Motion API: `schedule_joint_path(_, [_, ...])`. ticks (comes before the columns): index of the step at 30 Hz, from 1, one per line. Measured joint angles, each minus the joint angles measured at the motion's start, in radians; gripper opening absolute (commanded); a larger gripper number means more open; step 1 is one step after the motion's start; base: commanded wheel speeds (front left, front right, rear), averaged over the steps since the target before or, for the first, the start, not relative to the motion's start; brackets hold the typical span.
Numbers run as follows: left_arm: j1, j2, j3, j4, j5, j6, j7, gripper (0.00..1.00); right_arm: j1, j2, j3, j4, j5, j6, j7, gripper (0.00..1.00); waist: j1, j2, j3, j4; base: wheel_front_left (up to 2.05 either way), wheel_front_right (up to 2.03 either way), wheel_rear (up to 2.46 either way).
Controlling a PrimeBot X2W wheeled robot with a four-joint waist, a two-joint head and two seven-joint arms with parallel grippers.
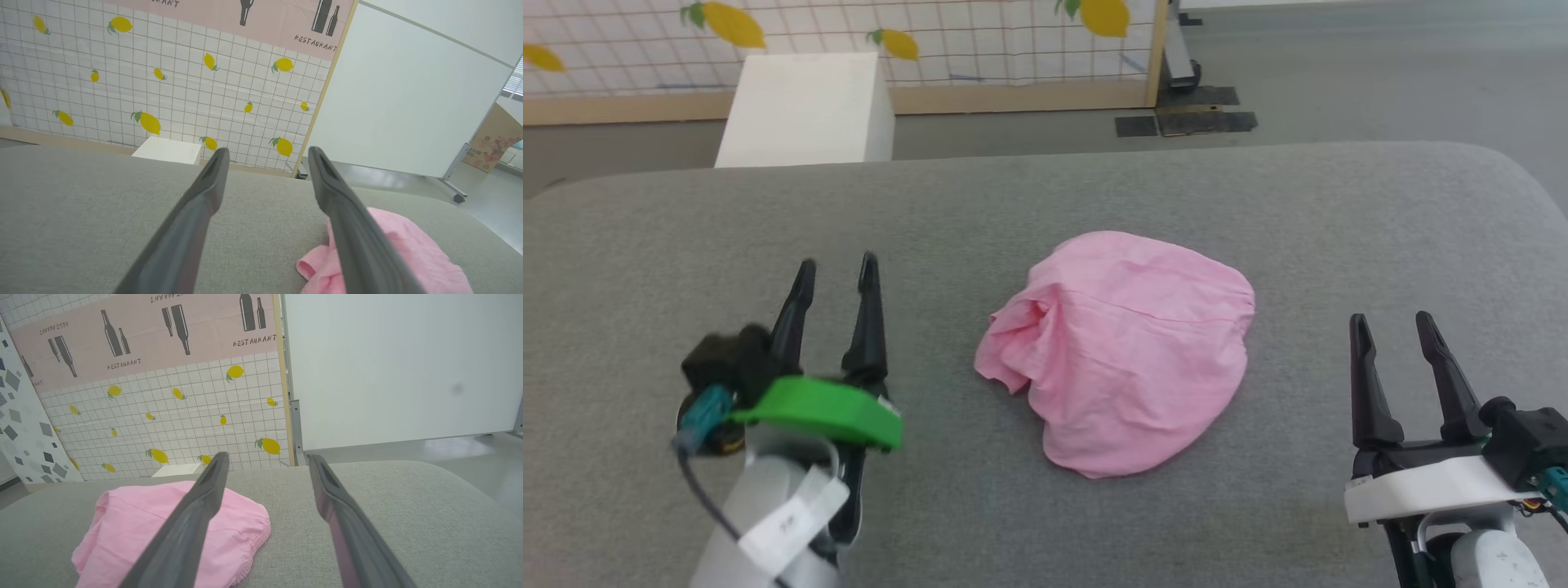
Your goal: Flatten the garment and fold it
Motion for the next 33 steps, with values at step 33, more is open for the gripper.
schedule_joint_path(33, [0.254,-0.083,0.134,-0.129,0.157,-0.099,0.000,1.00,0.040,0.000,-0.001,-0.001,-0.005,0.000,0.021,1.00,0.0000,0.0000,-0.046,0.097,0.00,0.00,0.00])
